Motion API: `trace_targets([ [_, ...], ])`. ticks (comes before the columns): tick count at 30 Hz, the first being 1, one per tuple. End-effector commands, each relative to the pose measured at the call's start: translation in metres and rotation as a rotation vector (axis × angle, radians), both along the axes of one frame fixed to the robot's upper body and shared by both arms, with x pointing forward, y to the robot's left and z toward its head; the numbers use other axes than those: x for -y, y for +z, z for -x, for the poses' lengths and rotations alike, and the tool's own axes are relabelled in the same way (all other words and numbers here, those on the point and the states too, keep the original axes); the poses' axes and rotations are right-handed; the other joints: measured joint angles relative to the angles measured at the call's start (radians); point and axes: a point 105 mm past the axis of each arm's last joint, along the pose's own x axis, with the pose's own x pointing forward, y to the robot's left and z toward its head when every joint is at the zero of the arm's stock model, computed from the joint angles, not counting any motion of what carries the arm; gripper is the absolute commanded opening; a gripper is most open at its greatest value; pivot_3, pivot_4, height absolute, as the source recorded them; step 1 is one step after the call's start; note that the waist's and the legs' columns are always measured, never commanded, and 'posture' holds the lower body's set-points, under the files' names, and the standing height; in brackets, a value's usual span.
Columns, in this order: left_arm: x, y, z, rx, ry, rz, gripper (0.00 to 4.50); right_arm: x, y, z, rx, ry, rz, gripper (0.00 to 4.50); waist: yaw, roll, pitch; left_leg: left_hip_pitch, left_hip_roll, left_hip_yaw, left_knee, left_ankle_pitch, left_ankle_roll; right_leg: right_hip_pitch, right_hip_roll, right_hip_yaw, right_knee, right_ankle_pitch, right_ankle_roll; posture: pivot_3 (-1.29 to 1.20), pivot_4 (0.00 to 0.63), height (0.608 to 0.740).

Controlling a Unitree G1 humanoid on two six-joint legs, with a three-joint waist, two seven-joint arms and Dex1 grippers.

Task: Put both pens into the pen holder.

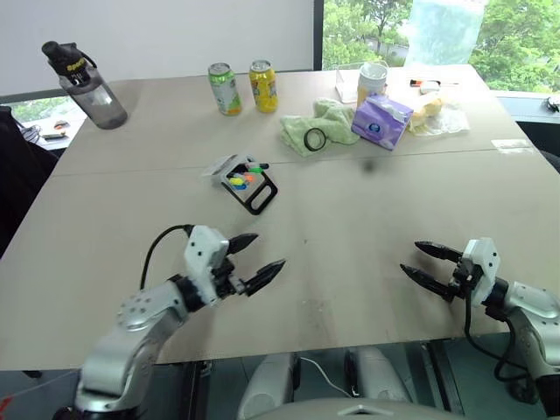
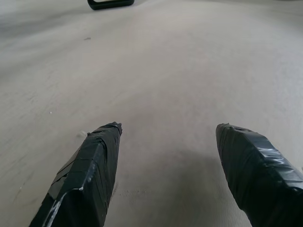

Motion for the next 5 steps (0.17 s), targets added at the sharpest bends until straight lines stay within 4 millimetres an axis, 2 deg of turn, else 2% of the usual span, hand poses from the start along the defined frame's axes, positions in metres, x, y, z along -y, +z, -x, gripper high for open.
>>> trace_targets([
  [1,-0.0053,-0.0055,0.0051,0.020,0.050,-0.039,4.48,0.0027,0.0099,-0.0032,0.051,-0.002,0.009,3.43,0.002,0.000,0.000,0.000,0.000,0.000,0.000,0.000,0.000,0.000,0.000,0.000,0.000,0.000,0.000,0.00,0.150,0.740],
  [5,-0.0082,-0.0068,0.0040,0.058,0.086,-0.059,4.48,0.0006,0.0117,-0.0063,0.056,0.007,0.009,3.43,0.008,0.000,0.000,0.000,0.000,-0.001,0.000,0.000,0.000,0.000,0.000,-0.001,0.000,0.000,0.000,0.00,0.150,0.740],
])
